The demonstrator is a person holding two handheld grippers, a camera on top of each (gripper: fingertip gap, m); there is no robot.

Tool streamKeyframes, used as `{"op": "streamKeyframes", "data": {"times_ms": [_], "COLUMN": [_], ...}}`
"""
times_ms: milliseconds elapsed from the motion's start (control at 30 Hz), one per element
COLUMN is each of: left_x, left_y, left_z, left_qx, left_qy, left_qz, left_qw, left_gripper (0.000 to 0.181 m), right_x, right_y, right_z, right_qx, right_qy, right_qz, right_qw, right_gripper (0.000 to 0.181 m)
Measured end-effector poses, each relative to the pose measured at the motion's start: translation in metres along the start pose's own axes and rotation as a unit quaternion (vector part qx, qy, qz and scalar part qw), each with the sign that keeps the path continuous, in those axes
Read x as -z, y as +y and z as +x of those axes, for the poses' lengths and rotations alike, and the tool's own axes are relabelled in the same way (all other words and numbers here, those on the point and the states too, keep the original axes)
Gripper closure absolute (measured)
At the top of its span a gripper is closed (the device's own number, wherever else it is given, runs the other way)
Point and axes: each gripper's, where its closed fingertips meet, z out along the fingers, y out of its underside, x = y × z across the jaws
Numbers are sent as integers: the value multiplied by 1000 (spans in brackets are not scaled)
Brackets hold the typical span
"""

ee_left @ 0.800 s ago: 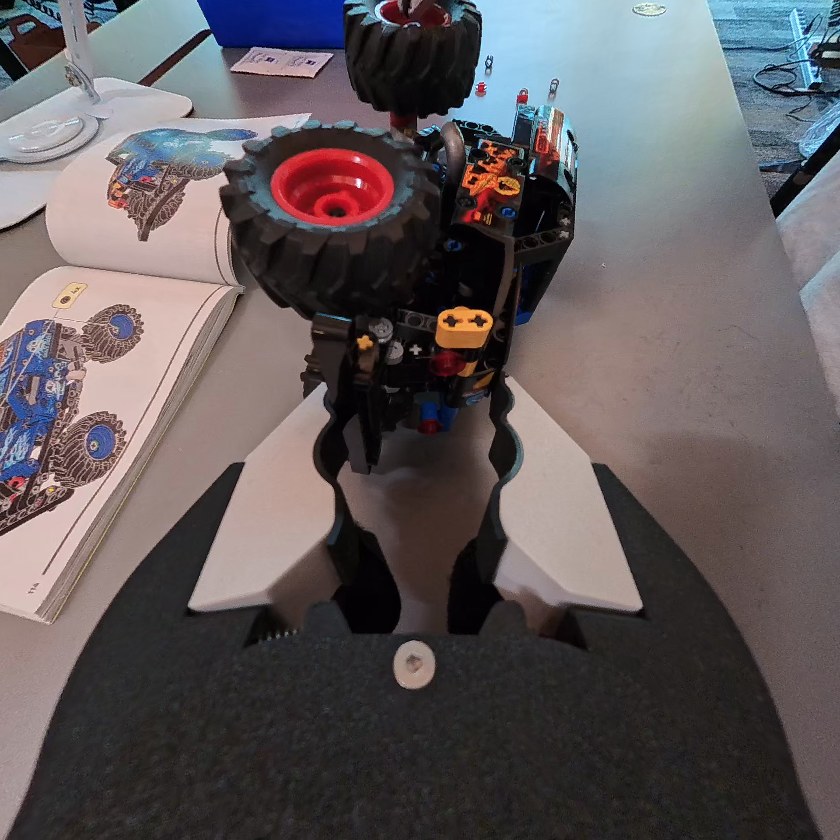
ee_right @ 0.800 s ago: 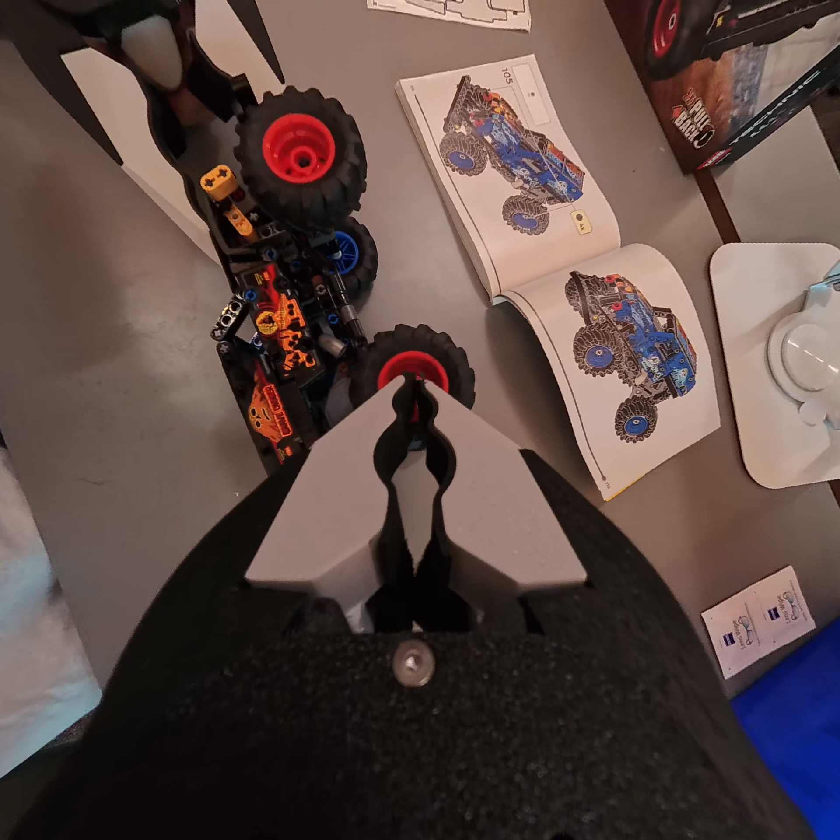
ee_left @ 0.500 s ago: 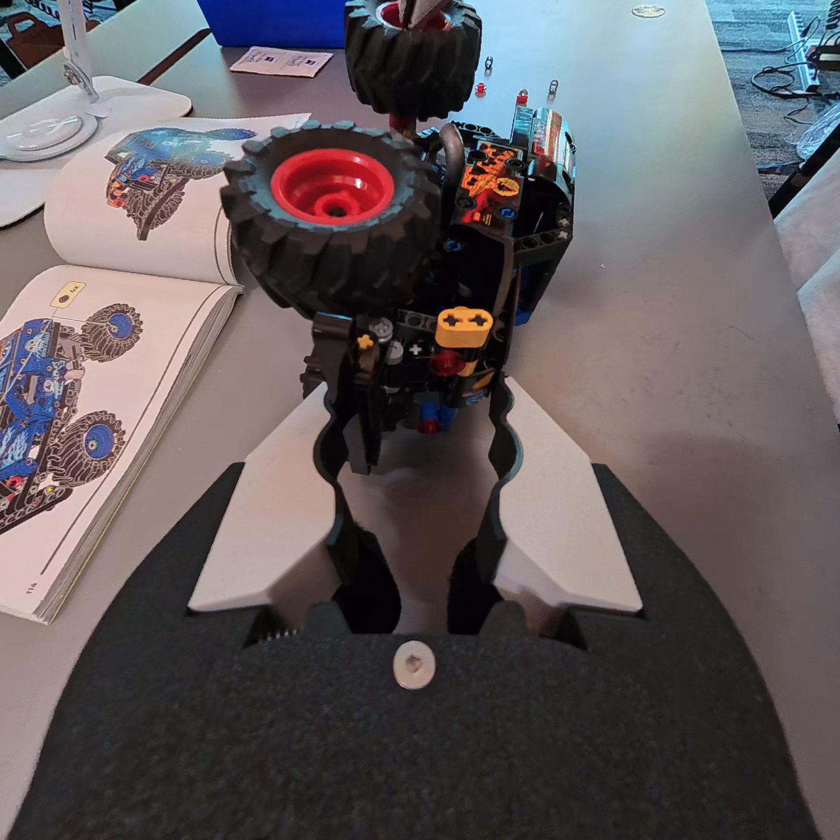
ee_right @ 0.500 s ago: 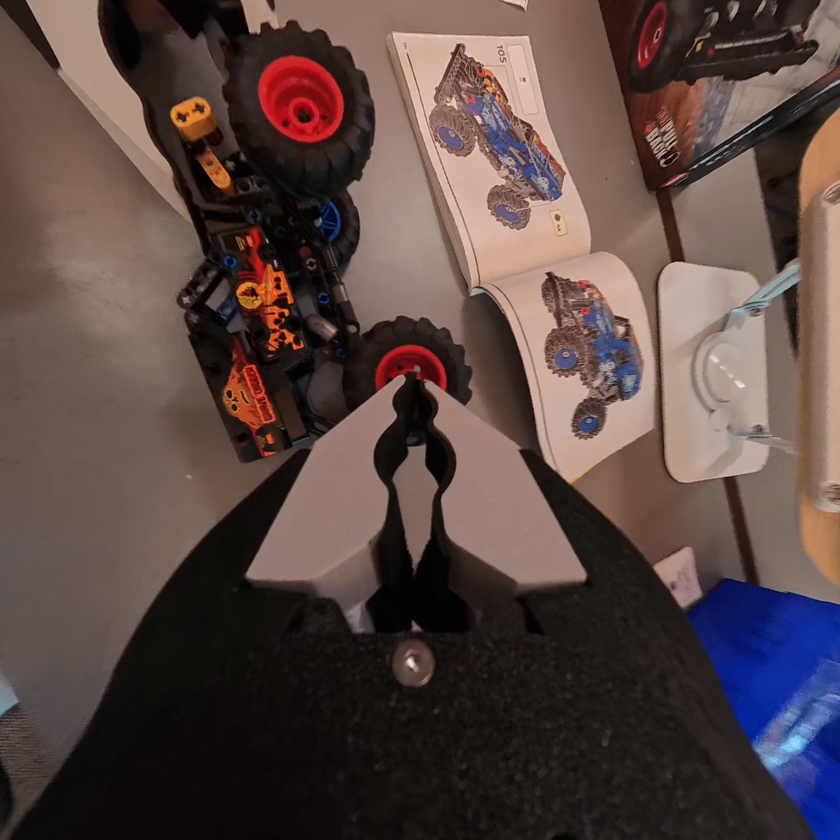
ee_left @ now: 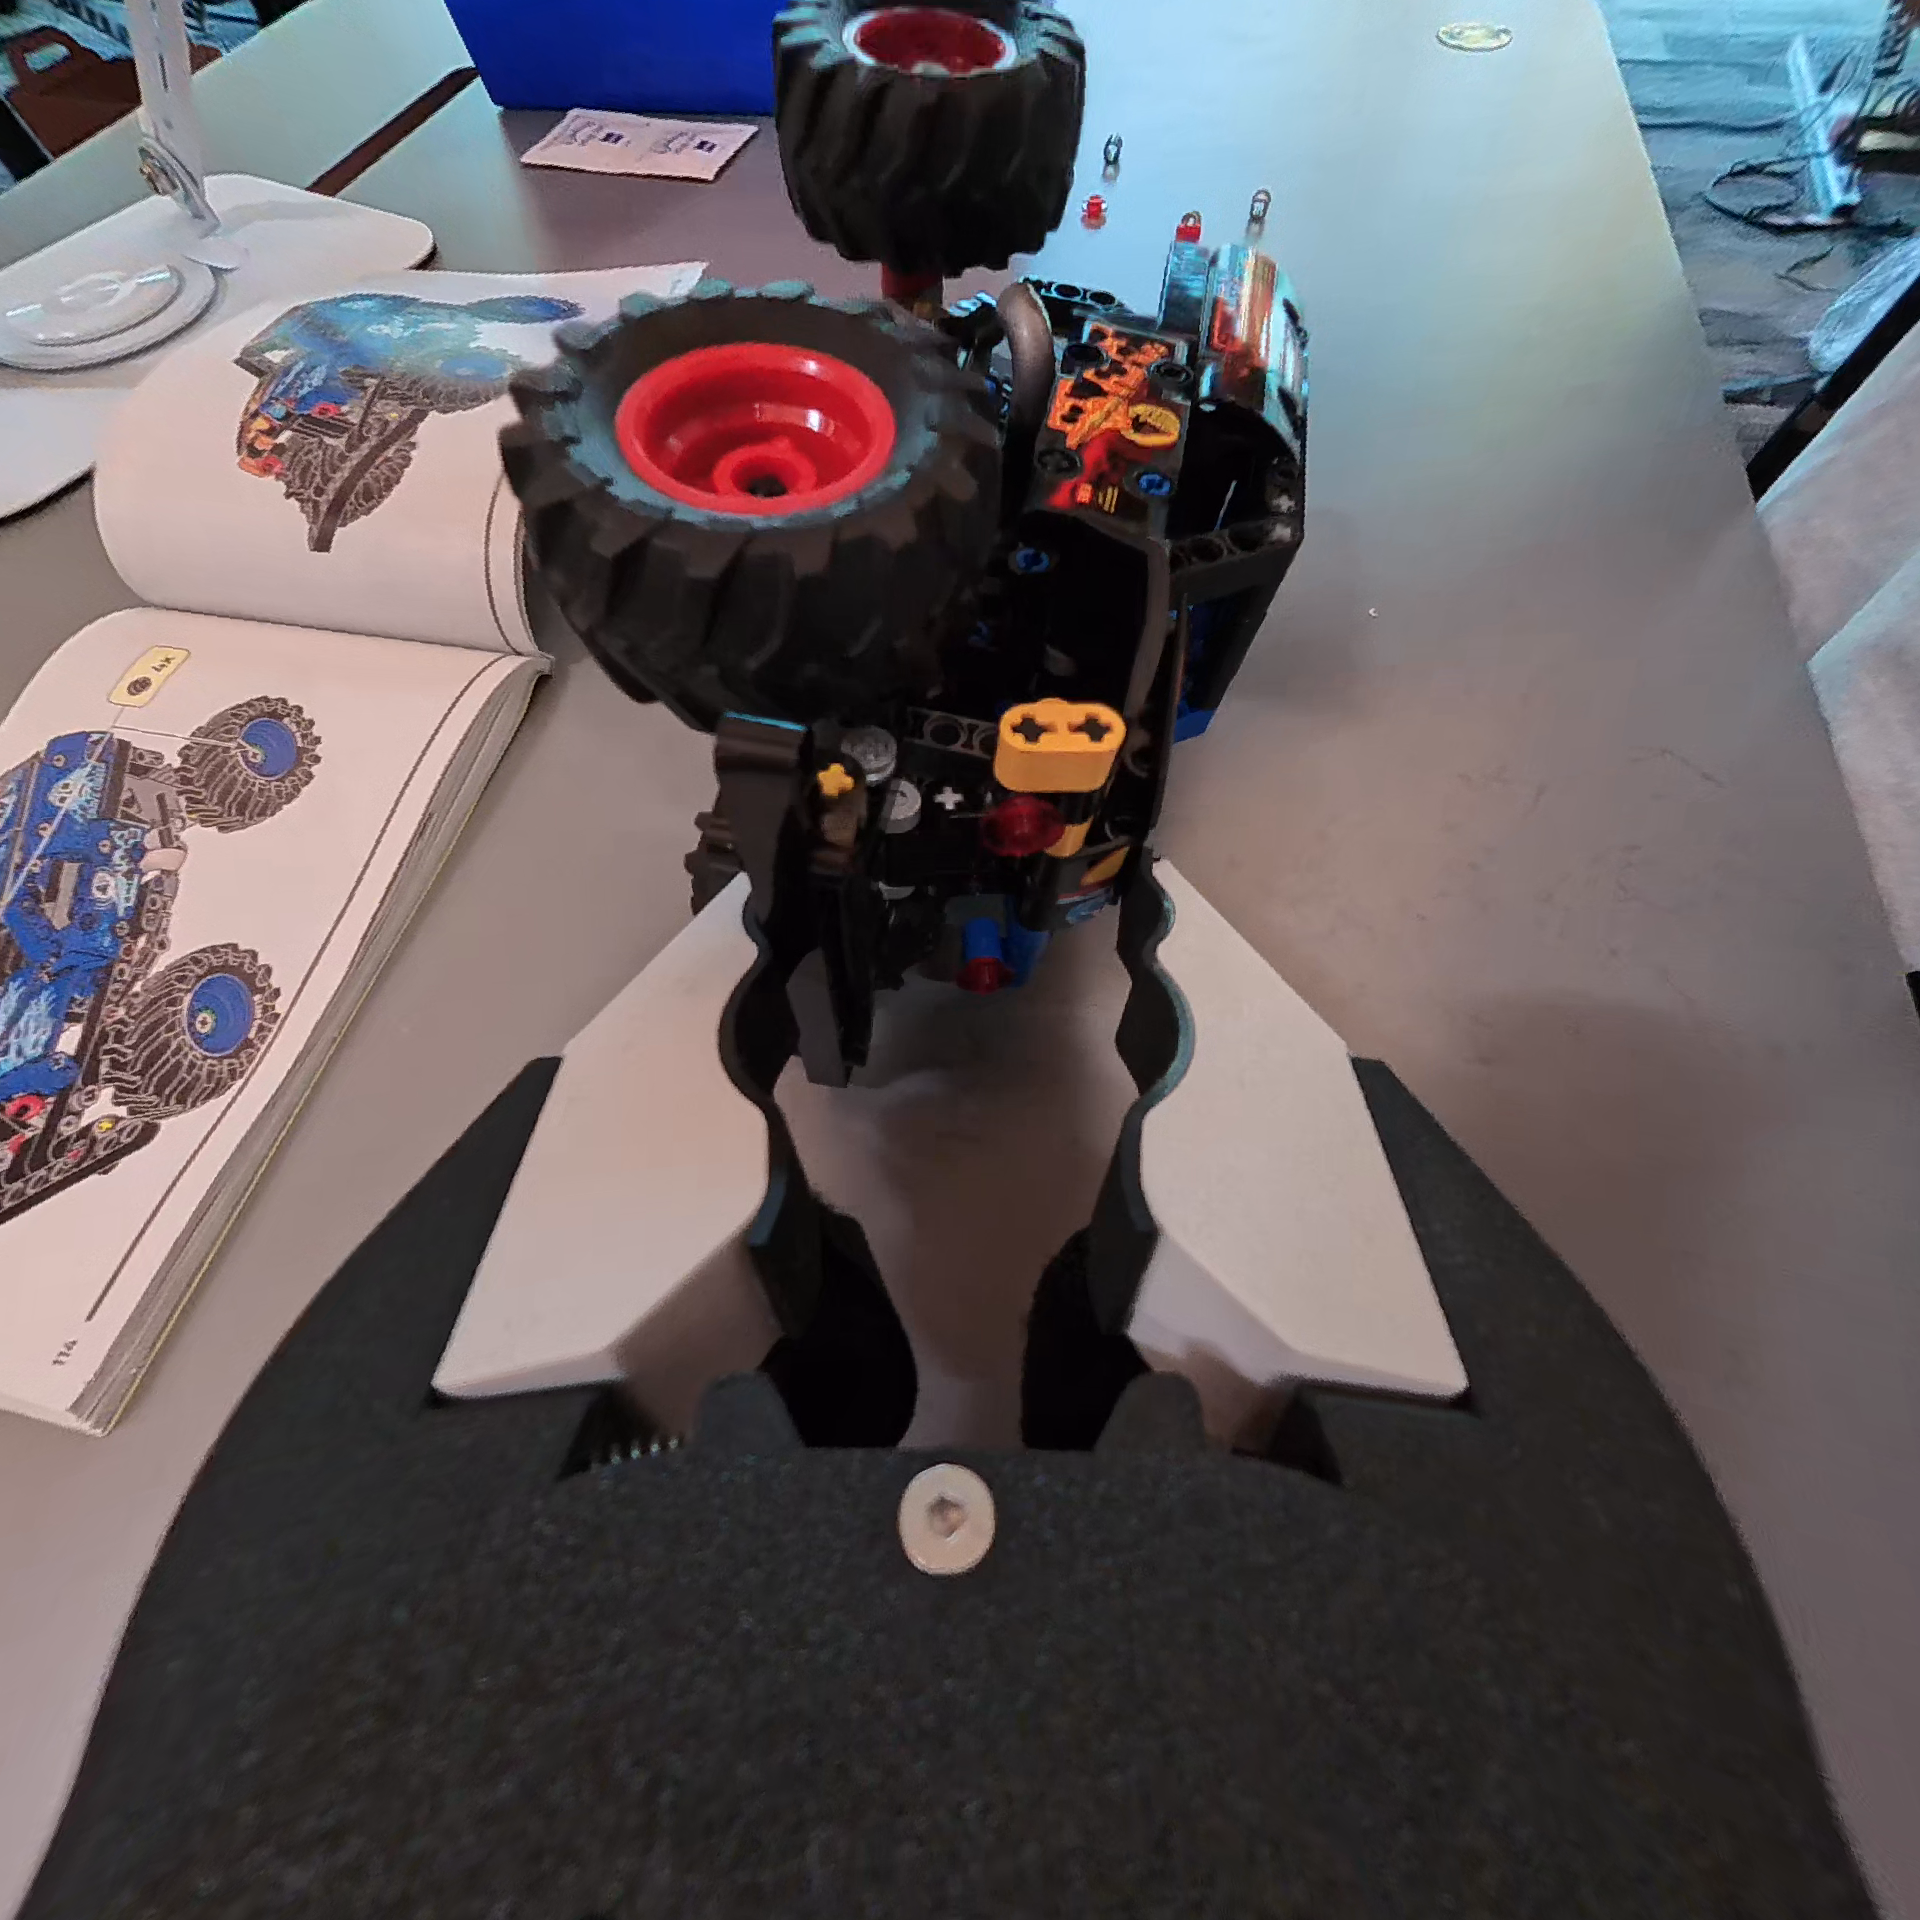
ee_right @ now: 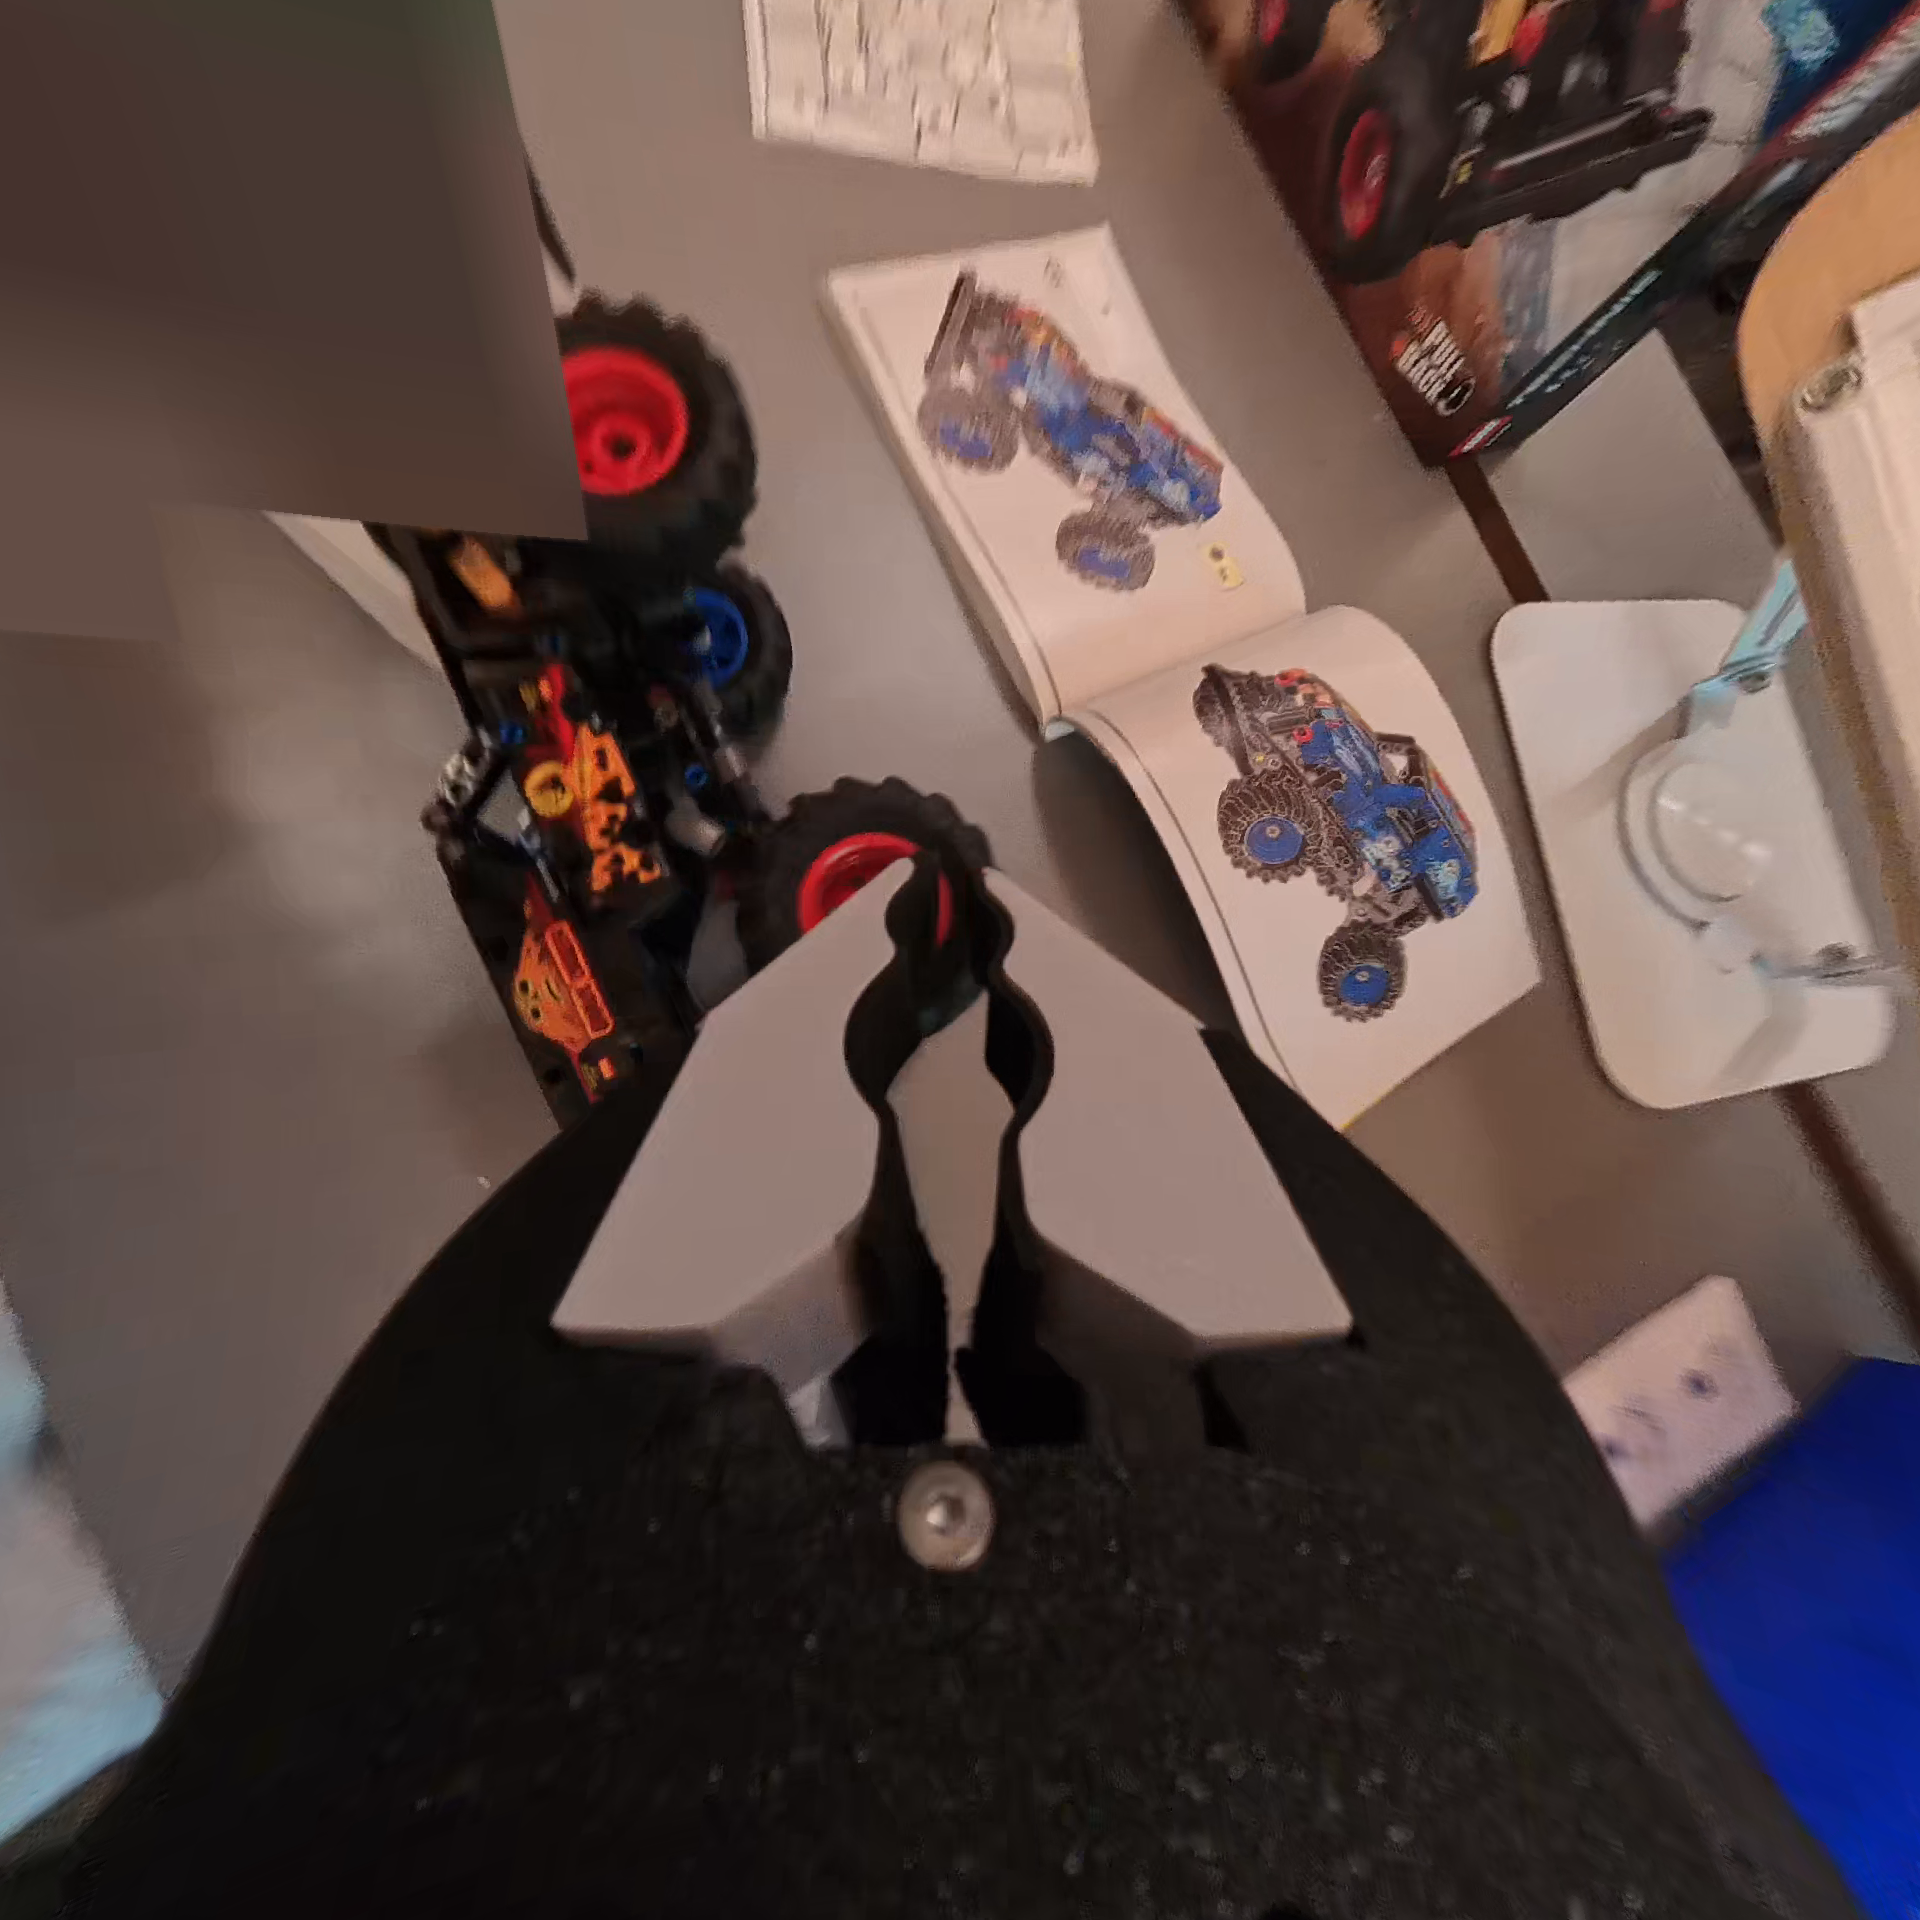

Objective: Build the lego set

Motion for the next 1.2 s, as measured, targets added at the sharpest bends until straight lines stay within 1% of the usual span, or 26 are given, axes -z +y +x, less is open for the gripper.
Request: {"op": "streamKeyframes", "data": {"times_ms": [33,67,100,133,167,200,233,267,300,367,433,500,567,600,667,800,1033,1167,1200], "left_x": [0,-1,-1,-1,-1,-1,-1,-2,-2,-2,-3,-3,-3,-2,-2,-2,-1,-1,-2], "left_y": [0,1,1,1,2,2,2,2,2,3,4,4,3,3,3,3,1,2,2], "left_z": [1,2,2,2,3,3,4,4,4,6,7,7,6,6,6,6,5,6,6], "left_qx": [-7,-13,-18,-22,-25,-28,-31,-34,-38,-48,-54,-51,-45,-42,-41,-40,-31,-29,-31], "left_qy": [-3,-5,-7,-9,-10,-11,-12,-12,-13,-16,-17,-14,-12,-10,-10,-10,-6,0,-1], "left_qz": [-2,-3,-4,-5,-5,-6,-7,-7,-8,-12,-14,-14,-12,-11,-11,-10,-5,-7,-8], "left_qw": [1000,1000,1000,1000,1000,1000,999,999,999,999,998,998,999,999,999,999,999,1000,999], "left_gripper": [121,121,121,121,121,121,121,121,121,121,121,122,122,122,122,122,124,124,124], "right_x": [4,5,5,3,5,10,11,8,5,0,-5,-6,-6,-7,-10,-10,-15,-13,-12], "right_y": [0,4,10,14,12,5,3,7,9,14,19,21,24,26,28,28,27,25,23], "right_z": [7,10,7,4,-2,-10,-11,-11,-13,-17,-23,-26,-32,-33,-34,-34,-28,-29,-27], "right_qx": [-48,-105,-160,-218,-276,-325,-366,-388,-395,-393,-373,-358,-347,-345,-339,-351,-412,-385,-379], "right_qy": [-17,-52,-111,-170,-244,-324,-368,-387,-400,-409,-407,-411,-426,-427,-426,-438,-455,-446,-444], "right_qz": [32,53,60,65,80,103,109,98,91,65,30,4,-25,-36,-52,-63,-68,-78,-74], "right_qw": [998,992,979,959,926,882,848,831,822,821,833,838,835,835,837,825,786,804,809], "right_gripper": [168,149,138,137,134,132,134,136,136,139,140,138,135,138,151,152,154,153,150]}}
